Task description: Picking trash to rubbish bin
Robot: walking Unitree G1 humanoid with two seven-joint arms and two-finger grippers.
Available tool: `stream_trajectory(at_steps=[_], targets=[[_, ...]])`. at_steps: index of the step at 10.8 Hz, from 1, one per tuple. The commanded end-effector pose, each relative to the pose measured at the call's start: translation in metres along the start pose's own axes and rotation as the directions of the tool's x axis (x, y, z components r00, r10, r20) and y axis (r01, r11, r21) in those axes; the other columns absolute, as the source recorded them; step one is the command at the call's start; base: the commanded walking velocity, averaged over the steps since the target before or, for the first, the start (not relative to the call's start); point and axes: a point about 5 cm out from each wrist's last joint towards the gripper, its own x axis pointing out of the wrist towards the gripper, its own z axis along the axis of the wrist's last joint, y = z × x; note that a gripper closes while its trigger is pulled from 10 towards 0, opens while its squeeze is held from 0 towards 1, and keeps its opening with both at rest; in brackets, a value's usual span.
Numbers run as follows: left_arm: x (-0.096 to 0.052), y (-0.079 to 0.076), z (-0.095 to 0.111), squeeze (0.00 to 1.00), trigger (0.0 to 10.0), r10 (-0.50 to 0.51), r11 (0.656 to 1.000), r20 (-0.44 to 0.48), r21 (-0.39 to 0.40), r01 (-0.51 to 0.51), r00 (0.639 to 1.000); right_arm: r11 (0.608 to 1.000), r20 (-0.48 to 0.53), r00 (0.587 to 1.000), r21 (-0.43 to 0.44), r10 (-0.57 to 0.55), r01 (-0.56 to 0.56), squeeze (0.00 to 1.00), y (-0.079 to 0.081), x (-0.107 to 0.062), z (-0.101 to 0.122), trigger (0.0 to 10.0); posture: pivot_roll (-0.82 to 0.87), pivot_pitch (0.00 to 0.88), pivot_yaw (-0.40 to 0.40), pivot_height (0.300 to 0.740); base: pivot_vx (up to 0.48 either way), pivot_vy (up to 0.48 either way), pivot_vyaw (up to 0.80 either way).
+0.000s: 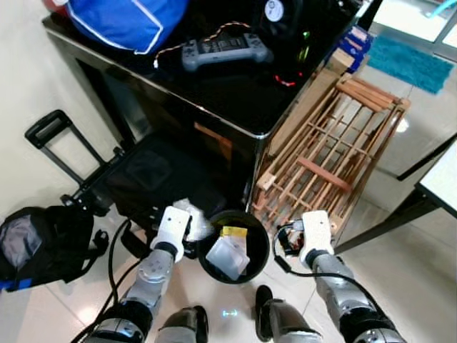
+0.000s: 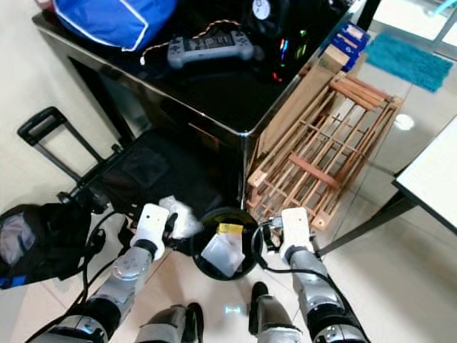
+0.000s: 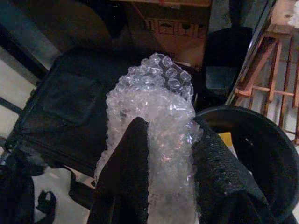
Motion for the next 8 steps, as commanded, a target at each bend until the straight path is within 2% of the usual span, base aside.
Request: stream_trajectory(at_steps=[1,2,4,8], targets=[[-0.005,0.000,-0.012,0.00,10.0,-0.006,1.000,-0.049,-0.006,0.006,0.999,1.000,-0.036,0.999,0.004,0.020,-0.019,0.00,0.002,-0.003,-0.009,10.0,0.00,0.275,0.026,0.740,0.000,0.000,0.00],[-0.005,-0.001,-0.012,0.00,10.0,-0.010,1.000,-0.054,-0.005,0.010,0.998,1.000,-0.041,0.999,-0.002,0.029,-0.029,0.00,0.003,-0.003,-0.009,10.0,0.00,0.275,0.026,0.740,0.000,0.000,0.00],[0.001,-0.020,-0.010,0.00,10.0,-0.095,0.995,-0.102,0.006,0.097,0.990,0.993,-0.054,0.992,-0.015,0.118,-0.119,0.00,0.014,-0.004,-0.009,10.0,-0.03,0.298,0.011,0.740,0.000,0.000,0.00],[0.005,-0.039,-0.008,0.00,10.0,-0.152,0.988,-0.147,-0.002,0.154,0.977,0.981,-0.055,0.980,-0.029,0.189,-0.191,0.00,0.022,-0.011,-0.006,10.0,-0.06,0.324,0.000,0.740,0.000,0.000,0.00]])
